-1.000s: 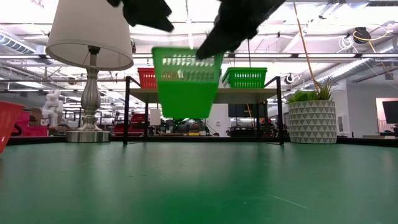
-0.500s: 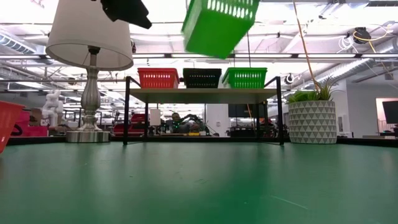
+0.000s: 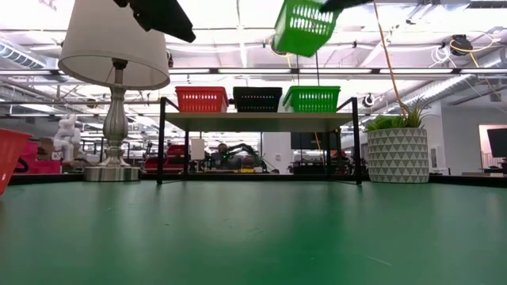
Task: Stack baskets on shelf by color
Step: Stack the green basket into the green basket on the shelf
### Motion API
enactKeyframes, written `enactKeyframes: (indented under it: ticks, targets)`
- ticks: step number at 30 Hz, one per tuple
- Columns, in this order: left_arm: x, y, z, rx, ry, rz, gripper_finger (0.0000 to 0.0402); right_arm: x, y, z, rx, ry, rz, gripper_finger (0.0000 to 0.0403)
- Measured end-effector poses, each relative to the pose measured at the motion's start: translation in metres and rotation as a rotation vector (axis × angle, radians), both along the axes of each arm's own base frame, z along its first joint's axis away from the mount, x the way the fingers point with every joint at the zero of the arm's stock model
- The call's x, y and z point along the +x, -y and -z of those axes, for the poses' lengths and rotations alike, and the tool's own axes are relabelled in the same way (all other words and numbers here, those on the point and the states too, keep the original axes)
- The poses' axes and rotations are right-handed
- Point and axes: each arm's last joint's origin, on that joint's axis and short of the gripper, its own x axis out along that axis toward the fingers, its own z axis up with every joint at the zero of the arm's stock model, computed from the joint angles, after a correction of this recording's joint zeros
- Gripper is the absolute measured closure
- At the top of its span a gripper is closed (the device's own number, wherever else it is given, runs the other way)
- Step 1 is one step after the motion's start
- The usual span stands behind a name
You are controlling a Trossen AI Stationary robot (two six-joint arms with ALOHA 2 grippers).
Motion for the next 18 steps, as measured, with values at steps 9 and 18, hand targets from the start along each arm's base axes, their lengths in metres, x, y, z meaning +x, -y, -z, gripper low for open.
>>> enactKeyframes:
  ticks: [9, 18]
  targets:
    - [0.007, -0.008, 0.006, 0.011, -0.017, -0.030, 0.0245, -0.013, 0.047, 0.000, -0.015, 0.004, 0.015, 0.0394]
    - [0.013, -0.010, 0.003, 0.011, 0.031, -0.026, 0.0245, -0.020, 0.076, 0.006, 0.012, -0.008, 0.029, 0.0394]
